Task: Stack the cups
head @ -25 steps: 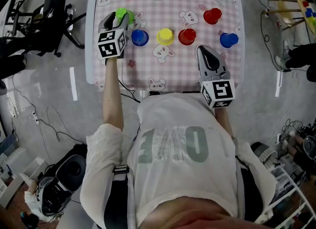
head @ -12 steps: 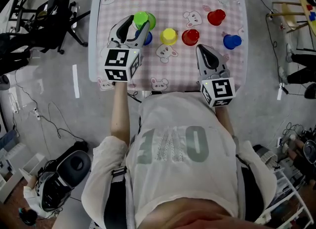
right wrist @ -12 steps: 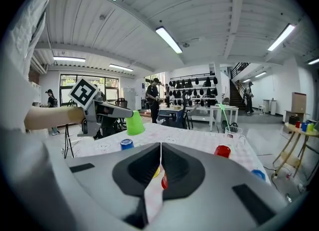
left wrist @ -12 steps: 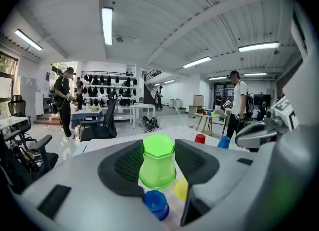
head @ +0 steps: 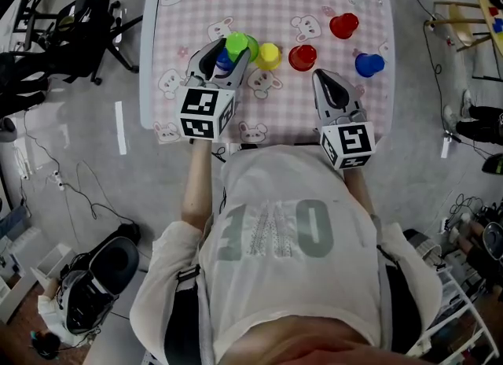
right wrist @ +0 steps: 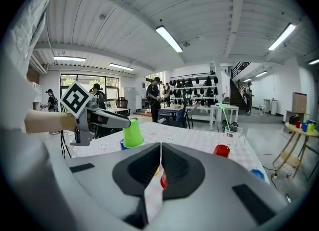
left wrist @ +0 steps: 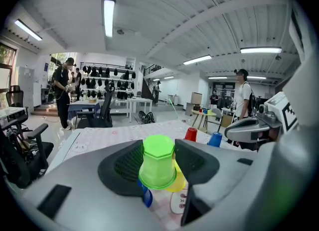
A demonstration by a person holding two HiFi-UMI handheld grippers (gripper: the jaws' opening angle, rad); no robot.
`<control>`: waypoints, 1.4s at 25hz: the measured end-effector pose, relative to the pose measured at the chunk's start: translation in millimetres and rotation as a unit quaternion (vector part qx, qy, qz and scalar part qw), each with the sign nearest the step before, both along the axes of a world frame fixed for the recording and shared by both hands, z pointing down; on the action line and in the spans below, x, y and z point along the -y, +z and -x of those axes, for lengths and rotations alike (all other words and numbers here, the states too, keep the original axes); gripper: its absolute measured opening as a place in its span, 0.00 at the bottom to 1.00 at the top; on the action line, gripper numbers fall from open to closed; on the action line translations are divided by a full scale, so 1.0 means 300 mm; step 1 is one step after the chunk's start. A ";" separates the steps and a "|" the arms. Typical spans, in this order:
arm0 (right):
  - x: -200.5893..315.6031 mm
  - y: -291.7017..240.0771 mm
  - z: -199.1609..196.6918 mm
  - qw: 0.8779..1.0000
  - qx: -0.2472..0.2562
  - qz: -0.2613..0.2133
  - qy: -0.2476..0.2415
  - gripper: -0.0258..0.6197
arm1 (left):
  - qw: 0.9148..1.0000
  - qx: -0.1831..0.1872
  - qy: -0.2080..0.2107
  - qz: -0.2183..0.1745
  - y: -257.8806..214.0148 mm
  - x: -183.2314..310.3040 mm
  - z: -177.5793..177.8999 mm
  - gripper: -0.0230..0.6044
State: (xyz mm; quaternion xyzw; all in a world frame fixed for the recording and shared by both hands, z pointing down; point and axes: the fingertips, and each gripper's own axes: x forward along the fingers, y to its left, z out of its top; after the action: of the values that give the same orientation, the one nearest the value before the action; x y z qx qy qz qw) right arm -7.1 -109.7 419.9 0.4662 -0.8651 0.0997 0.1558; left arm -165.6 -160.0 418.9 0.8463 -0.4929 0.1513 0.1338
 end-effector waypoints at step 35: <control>-0.021 0.008 0.005 1.000 -0.005 -0.002 -0.004 0.09 | 0.999 0.037 0.027 -0.016 0.011 -0.016 -0.050 0.40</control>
State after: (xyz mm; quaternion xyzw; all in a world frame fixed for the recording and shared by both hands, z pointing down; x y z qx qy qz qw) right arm -8.7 -103.3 422.2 0.4634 -0.8664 0.0947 0.1599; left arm -150.5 -155.1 422.2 0.8549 -0.4773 0.1784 0.0980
